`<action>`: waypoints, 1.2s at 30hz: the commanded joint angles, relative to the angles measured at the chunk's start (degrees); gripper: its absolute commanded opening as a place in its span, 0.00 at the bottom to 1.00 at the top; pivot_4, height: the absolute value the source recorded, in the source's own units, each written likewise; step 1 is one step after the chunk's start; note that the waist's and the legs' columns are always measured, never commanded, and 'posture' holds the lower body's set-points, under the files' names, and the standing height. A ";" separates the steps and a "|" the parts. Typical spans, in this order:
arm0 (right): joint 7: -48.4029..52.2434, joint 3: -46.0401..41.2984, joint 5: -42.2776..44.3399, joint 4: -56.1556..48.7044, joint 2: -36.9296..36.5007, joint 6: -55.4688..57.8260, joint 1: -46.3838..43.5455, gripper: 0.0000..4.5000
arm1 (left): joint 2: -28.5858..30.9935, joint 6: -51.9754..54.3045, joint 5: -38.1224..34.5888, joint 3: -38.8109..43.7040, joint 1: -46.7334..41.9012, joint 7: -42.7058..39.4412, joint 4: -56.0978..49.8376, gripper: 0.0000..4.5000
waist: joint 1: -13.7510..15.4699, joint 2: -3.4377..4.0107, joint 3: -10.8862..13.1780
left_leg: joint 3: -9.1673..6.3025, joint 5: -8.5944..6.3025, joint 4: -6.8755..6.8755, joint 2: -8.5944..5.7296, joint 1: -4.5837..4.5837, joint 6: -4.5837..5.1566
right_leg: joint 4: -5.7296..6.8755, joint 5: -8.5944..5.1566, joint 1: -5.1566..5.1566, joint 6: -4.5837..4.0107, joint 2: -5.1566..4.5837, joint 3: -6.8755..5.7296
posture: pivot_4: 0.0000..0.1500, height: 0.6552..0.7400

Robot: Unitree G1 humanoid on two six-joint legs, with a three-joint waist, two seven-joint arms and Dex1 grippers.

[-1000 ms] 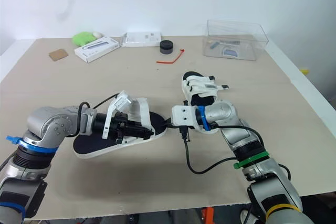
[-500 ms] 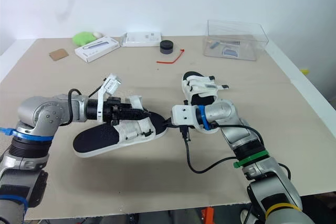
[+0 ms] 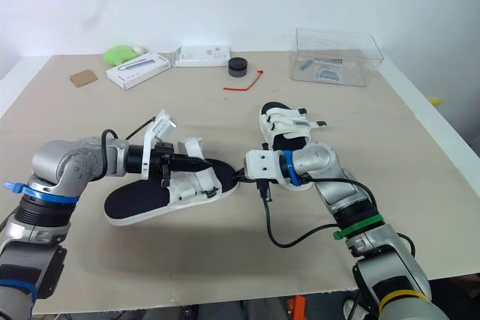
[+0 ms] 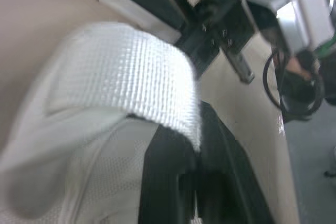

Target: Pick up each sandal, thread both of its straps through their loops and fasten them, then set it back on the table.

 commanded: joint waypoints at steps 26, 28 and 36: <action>0.49 0.85 -1.98 1.54 -1.02 0.08 0.06 0.00 | 4.24 -13.02 11.37 -9.32 2.51 -4.96 -2.10 0.61 | -0.01 0.02 -0.02 | 0.02 0.03 -0.03 0.04 0.20 0.06 | 0.01 0.00 0.13 -0.05 0.07 0.01 | 1.00 1.00; 0.47 0.82 -1.97 1.48 -1.04 0.06 0.14 0.00 | 4.08 -12.48 10.79 -9.27 2.94 -5.70 -2.94 0.80 | -0.01 0.02 -0.02 | 0.04 0.03 -0.03 0.04 0.20 0.06 | 0.01 0.00 0.12 -0.05 0.07 0.02 | 1.00 1.00; 0.53 0.74 -1.97 1.01 -1.51 0.09 0.76 0.00 | 3.26 -8.59 6.96 -7.17 3.83 -6.23 -6.21 0.99 | -0.02 0.02 -0.02 | 0.04 0.02 -0.03 0.04 0.17 0.07 | 0.00 -0.01 0.11 -0.05 0.07 0.03 | 1.00 1.00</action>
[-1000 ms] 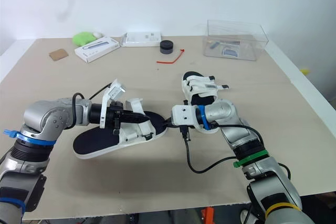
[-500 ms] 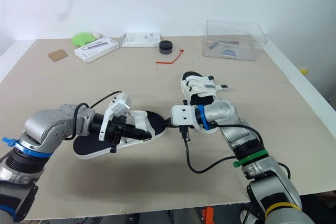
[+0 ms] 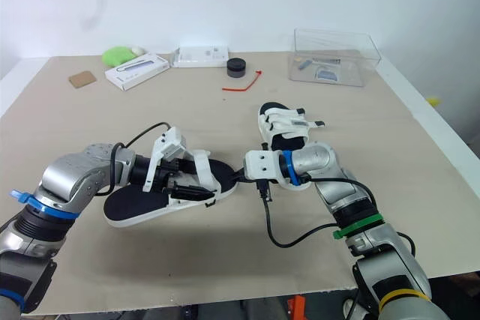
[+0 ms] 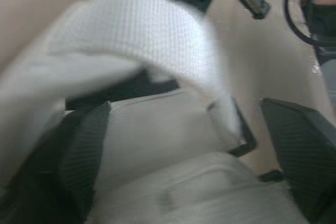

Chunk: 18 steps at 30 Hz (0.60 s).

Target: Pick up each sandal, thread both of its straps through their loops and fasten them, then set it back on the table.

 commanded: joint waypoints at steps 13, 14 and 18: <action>0.34 0.42 -1.82 1.21 -1.31 0.64 0.58 0.00 | -1.85 3.29 -6.40 10.08 -2.86 0.73 3.42 0.99 | 0.00 0.00 0.00 | -0.02 0.00 0.00 0.00 -0.04 0.00 | 0.00 0.00 -0.02 0.00 0.00 -0.03 | 1.00 1.00; 0.33 0.42 -1.82 1.27 -1.29 0.64 0.53 0.00 | -2.25 3.08 -6.30 10.43 -2.94 1.33 3.68 0.99 | 0.01 0.00 0.00 | -0.02 0.00 0.00 0.00 -0.04 0.00 | 0.00 0.00 -0.02 0.00 -0.01 -0.03 | 1.00 1.00; 0.28 0.41 -1.82 1.40 -1.25 0.61 0.44 0.00 | -3.18 3.62 -6.88 11.32 -3.14 2.06 3.88 0.99 | 0.00 0.00 0.00 | 0.00 0.00 0.01 -0.01 -0.05 0.00 | 0.00 0.01 -0.02 0.01 -0.02 -0.01 | 1.00 1.00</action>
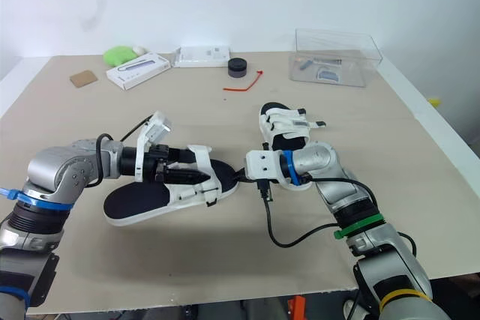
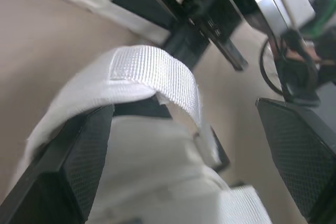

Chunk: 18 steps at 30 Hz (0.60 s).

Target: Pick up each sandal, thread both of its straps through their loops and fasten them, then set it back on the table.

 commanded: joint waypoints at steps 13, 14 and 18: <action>0.26 0.38 -2.00 2.10 -1.08 0.35 -0.12 0.00 | 1.72 0.96 -0.99 -3.27 4.37 -1.79 -7.87 0.00 | 0.04 0.00 0.00 | -0.02 0.00 0.00 0.00 0.00 0.00 | 0.00 0.00 0.00 0.00 0.00 0.00 | 1.00 1.00; 0.26 0.38 -2.00 2.13 -1.09 0.35 -0.14 0.00 | 2.10 0.75 -0.82 -3.74 4.72 -2.10 -8.37 0.00 | 0.04 0.00 0.00 | -0.02 0.00 0.01 0.00 0.00 0.00 | 0.00 0.00 0.01 0.00 0.00 -0.01 | 1.00 1.00; 0.39 0.41 -1.96 2.04 -1.13 0.43 -0.10 0.00 | 3.63 -0.05 0.02 -5.49 5.52 -3.03 -9.67 0.00 | 0.02 0.00 0.00 | -0.01 0.00 0.00 0.00 0.01 -0.01 | 0.00 0.00 0.01 0.00 0.00 0.01 | 1.00 1.00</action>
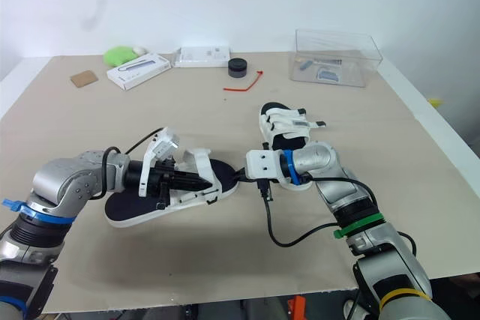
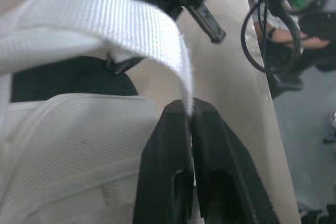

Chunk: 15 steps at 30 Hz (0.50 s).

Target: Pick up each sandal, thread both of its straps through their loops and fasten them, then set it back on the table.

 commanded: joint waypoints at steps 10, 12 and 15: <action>0.37 0.65 -2.01 2.19 -0.71 0.39 -0.28 0.00 | 5.10 0.59 -0.45 -2.41 -0.93 -5.18 -2.63 0.06 | -0.03 0.00 0.00 | 0.00 0.00 -0.02 0.03 0.00 0.00 | 0.00 -0.02 -0.02 -0.03 0.04 -0.01 | 1.00 1.00; 0.36 0.72 -1.98 2.30 -0.63 0.35 -0.38 0.00 | 6.86 0.95 -0.83 -2.55 -1.61 -7.01 -2.81 0.19 | -0.10 0.00 0.00 | 0.02 0.00 -0.04 0.06 -0.01 0.00 | 0.00 -0.03 -0.05 -0.05 0.09 0.01 | 1.00 1.00; 0.32 0.76 -1.98 2.43 -0.52 0.29 -0.46 0.00 | 8.66 -0.21 -0.04 -2.58 -2.95 -8.87 -2.57 0.47 | -0.07 0.00 0.00 | -0.01 0.00 -0.06 0.07 0.00 0.00 | 0.00 -0.06 -0.04 -0.09 0.09 -0.05 | 1.00 1.00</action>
